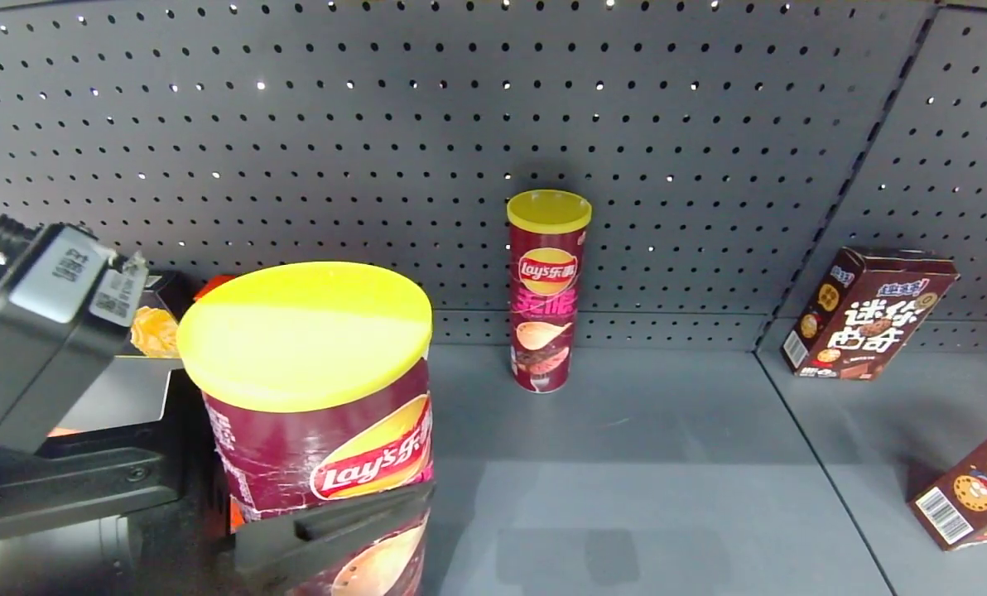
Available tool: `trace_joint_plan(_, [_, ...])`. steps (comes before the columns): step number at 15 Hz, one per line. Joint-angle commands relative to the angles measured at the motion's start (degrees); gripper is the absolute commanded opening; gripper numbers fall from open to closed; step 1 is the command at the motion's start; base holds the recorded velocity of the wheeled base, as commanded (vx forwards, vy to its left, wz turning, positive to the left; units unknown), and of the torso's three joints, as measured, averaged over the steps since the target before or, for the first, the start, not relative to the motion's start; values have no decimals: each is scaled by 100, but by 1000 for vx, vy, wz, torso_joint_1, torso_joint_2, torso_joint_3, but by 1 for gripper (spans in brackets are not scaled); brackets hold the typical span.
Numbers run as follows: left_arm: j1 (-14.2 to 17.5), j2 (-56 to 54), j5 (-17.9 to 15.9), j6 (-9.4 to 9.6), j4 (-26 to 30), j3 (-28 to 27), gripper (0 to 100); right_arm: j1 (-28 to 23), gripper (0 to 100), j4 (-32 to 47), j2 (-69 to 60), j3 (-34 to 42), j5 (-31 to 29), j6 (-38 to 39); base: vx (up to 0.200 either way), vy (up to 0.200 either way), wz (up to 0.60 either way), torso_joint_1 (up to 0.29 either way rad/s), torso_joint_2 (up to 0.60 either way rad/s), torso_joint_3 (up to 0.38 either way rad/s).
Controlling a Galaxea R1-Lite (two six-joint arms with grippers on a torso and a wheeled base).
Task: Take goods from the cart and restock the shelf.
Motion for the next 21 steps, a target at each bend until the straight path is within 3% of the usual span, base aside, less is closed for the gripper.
trace_joint_plan(1, [9, -148, 11, 0, 12, 28, 0, -18, 100, 19, -2, -26, -28, 12, 0, 0, 0, 0, 0, 0])
trace_joint_plan(2, [9, -174, 55, -9, -6, 80, 0, 9, 100, 125, 692, -1441, -28, 372, 0, 0, 0, 0, 0, 0])
trace_joint_plan(5, [-9, -183, 47, 35, -15, 168, 0, 369, 100, 1496, 1043, -2874, 605, 73, 0, 0, 0, 0, 0, 0])
trace_joint_plan(7, [0, -201, 47, 17, -6, 186, 0, 378, 100, 1584, 1210, -3296, 1159, 47, 0, 0, 0, 0, 0, 0])
trace_joint_plan(10, [9, -271, 55, 0, -6, 195, 0, 343, 100, 1504, 1764, -3621, 1730, -94, 0, 0, 0, 0, 0, 0])
trace_joint_plan(13, [9, -271, 55, 0, -6, 221, 0, 396, 100, 1188, 2863, -3920, 2328, -753, 0, 0, 0, 0, 0, 0])
trace_joint_plan(17, [9, -271, 64, 8, -6, 274, 0, 861, 100, -34, 4216, -3964, 2389, -867, 0, 0, 0, 0, 0, 0])
trace_joint_plan(21, [9, -341, 73, 0, -6, 441, 0, 1415, 100, -420, 4990, -4166, 2372, -876, 0, 0, 0, 0, 0, 0])
